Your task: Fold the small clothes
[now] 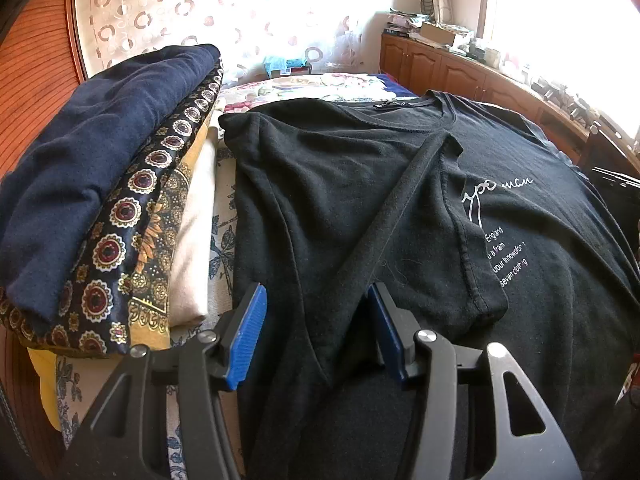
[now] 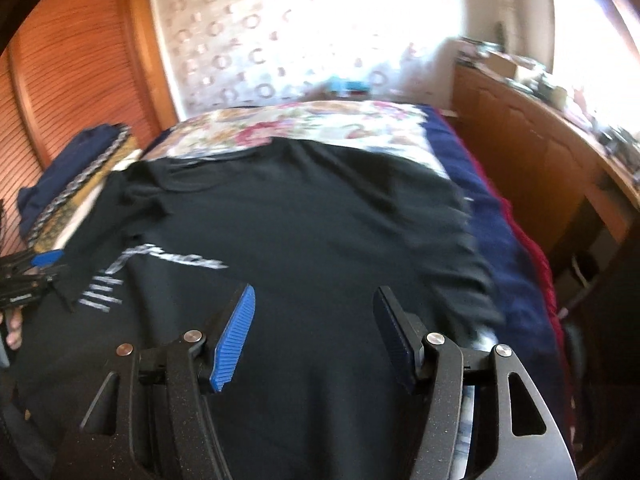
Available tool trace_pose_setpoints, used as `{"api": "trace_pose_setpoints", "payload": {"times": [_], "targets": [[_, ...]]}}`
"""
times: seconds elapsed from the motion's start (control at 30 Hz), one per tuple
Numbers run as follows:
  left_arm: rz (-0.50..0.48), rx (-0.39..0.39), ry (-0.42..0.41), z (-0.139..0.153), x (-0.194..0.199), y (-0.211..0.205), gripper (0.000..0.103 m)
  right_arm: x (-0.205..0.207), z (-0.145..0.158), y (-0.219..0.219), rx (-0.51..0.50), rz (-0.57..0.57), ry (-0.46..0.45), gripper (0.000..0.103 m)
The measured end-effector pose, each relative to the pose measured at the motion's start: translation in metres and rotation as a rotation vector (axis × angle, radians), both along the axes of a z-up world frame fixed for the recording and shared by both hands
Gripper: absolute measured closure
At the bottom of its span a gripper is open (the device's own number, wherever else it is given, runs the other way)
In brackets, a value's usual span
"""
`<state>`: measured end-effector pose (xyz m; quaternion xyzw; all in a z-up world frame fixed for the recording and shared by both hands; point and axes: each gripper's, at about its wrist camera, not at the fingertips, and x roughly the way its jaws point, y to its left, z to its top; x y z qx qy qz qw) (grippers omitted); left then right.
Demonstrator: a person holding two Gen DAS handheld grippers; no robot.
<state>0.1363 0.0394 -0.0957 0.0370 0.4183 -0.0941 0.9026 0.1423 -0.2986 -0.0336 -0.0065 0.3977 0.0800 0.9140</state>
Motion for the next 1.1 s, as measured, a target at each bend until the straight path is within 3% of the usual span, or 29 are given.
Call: {"api": "trace_pose_setpoints", "payload": {"times": [0.27, 0.67, 0.9, 1.03, 1.1], "targets": [[-0.027, -0.001, -0.024, 0.014, 0.001, -0.010, 0.051, -0.016, -0.004, -0.058, 0.007, -0.130, 0.007, 0.040], [-0.167, -0.036, -0.059, 0.033, 0.021, -0.082, 0.051, -0.010, -0.016, -0.113, 0.062, -0.203, 0.054, 0.041], [-0.196, -0.030, -0.032, 0.026, 0.024, -0.099, 0.051, 0.006, -0.027, -0.123, 0.146, -0.182, 0.108, 0.052], [-0.191, -0.032, -0.019, 0.022, 0.027, -0.102, 0.051, 0.012, -0.026, -0.123, 0.191, -0.155, 0.104, 0.071], [-0.190, -0.031, -0.015, 0.020, 0.027, -0.102, 0.051, 0.014, -0.024, -0.119, 0.205, -0.123, 0.102, 0.088]]}}
